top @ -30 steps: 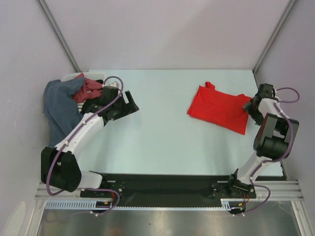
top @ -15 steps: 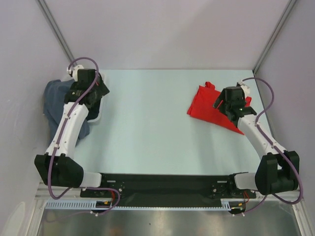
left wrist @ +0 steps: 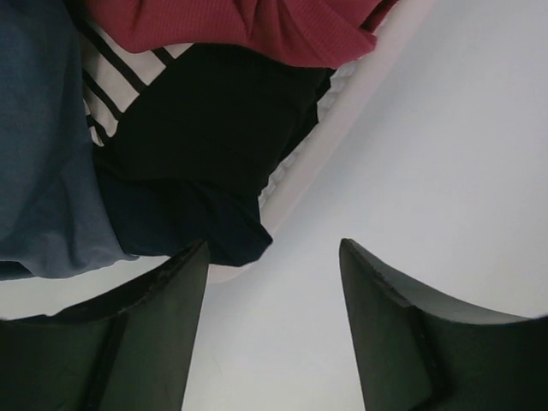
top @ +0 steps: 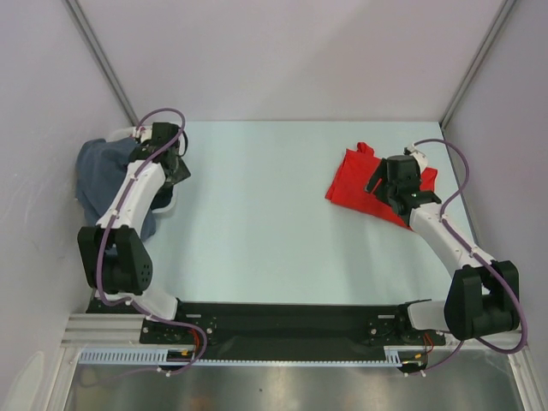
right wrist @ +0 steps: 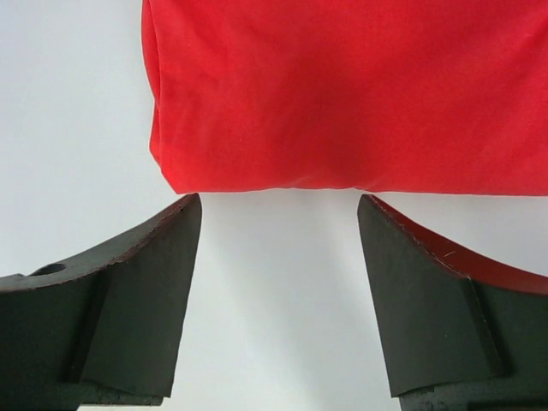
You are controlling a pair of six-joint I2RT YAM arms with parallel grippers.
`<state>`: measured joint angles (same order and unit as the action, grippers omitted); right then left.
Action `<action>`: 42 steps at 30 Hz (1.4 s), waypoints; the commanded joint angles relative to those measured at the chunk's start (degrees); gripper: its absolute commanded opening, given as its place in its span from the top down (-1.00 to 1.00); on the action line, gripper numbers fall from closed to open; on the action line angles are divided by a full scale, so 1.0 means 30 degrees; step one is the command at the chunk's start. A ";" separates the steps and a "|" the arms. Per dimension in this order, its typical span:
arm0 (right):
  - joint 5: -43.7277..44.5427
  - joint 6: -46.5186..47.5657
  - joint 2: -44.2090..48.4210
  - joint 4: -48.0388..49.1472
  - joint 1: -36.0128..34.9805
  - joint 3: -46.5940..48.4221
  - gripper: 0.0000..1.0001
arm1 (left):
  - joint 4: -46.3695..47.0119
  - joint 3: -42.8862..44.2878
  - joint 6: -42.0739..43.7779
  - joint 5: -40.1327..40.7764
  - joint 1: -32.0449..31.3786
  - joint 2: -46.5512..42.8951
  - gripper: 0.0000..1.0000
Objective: Fold and stack the tank tops
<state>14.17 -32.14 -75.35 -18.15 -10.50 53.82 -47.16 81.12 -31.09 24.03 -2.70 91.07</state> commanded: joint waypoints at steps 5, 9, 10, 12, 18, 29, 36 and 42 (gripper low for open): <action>-0.0184 -0.0126 -0.0019 0.1100 -0.0073 -0.0392 -0.55 | -0.0131 -0.0409 0.0022 0.1246 0.0402 -0.0205 0.47; -0.0417 -0.0156 -0.0253 0.1245 -0.0015 -0.0451 -0.54 | -0.0217 -0.0177 0.0315 0.1130 0.0402 -0.1319 0.81; -0.0476 -0.0156 -0.0312 0.1275 -0.0015 -0.0451 -0.54 | -0.0422 -0.0059 0.0344 0.1159 0.0402 -0.1496 0.81; -0.0506 -0.0127 -0.0458 0.1275 -0.0044 -0.0450 -0.54 | -0.0802 0.0088 0.0315 0.1421 0.0402 -0.1818 0.68; -0.0682 -0.0156 -0.0576 0.1363 -0.0015 -0.0480 -0.54 | -0.0659 -0.0527 0.0285 0.1541 0.0460 -0.1383 -0.12; -0.1121 -0.0214 -0.0429 0.1539 0.0043 -0.0773 -0.52 | -0.0131 -0.0615 0.0198 0.1076 0.0812 0.0991 0.33; -0.1326 -0.0243 -0.0634 0.1920 0.0073 -0.1124 -0.51 | -0.0069 0.1048 0.0839 -0.0973 0.1310 -0.1754 0.99; -0.1560 -0.0273 -0.0694 0.2037 0.0014 -0.1124 -0.50 | -0.3846 1.6293 0.2013 -0.2209 0.1310 0.0135 0.99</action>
<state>10.00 -32.58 -77.43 -14.57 -10.48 50.46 -59.09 103.15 -27.68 21.02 1.80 93.25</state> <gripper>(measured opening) 0.749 0.012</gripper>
